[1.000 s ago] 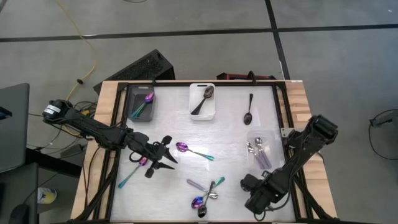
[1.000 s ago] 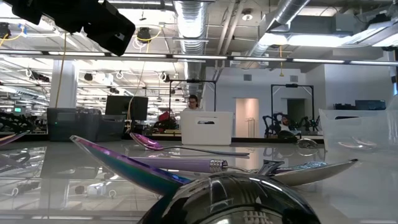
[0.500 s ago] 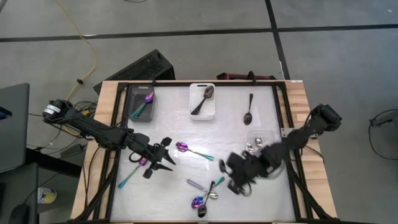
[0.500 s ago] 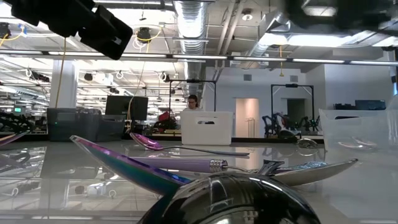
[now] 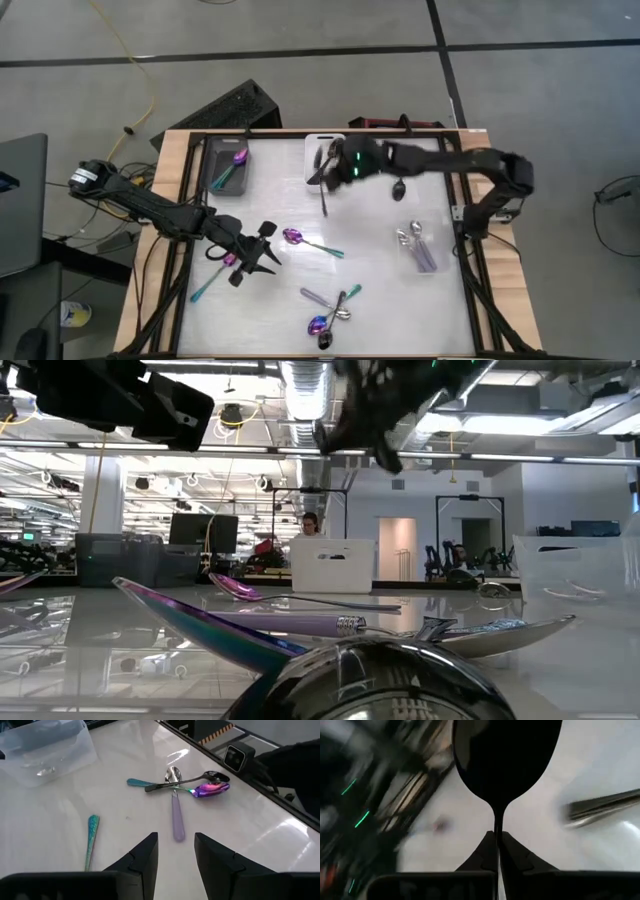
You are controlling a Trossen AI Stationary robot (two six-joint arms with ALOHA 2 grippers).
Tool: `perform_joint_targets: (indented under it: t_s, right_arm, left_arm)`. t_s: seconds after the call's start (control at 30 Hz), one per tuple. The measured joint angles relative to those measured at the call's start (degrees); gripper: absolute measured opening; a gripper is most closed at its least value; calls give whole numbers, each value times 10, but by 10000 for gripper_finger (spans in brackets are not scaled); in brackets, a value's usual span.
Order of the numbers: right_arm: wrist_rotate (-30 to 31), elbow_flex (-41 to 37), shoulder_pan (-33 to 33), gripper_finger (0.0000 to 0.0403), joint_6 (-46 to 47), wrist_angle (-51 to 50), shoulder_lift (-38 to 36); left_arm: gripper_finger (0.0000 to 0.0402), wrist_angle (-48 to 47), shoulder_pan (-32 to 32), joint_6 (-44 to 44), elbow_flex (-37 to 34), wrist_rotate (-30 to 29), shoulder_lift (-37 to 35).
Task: Sort silverware by color (type)
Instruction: Put the black spoon into the white bin
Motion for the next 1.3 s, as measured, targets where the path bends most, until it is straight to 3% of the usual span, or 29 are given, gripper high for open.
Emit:
perform_joint_targets:
  t_s: [0.17,0.47,0.87,1.13,1.3]
  right_arm:
    - [3,-1,-91,24,90,64,48]
    - [61,-2,-119,25,235,84,118]
    - [196,-1,-127,26,292,108,127]
    - [203,-1,-114,31,296,109,127]
    - [205,-1,-111,59,297,106,127]
  left_arm:
    - [114,-12,0,2,0,-1,0]
    - [114,-35,0,-20,0,-5,0]
    - [114,-42,0,-28,0,16,0]
    - [114,-47,0,-24,0,16,0]
    - [114,-47,0,-24,0,16,0]
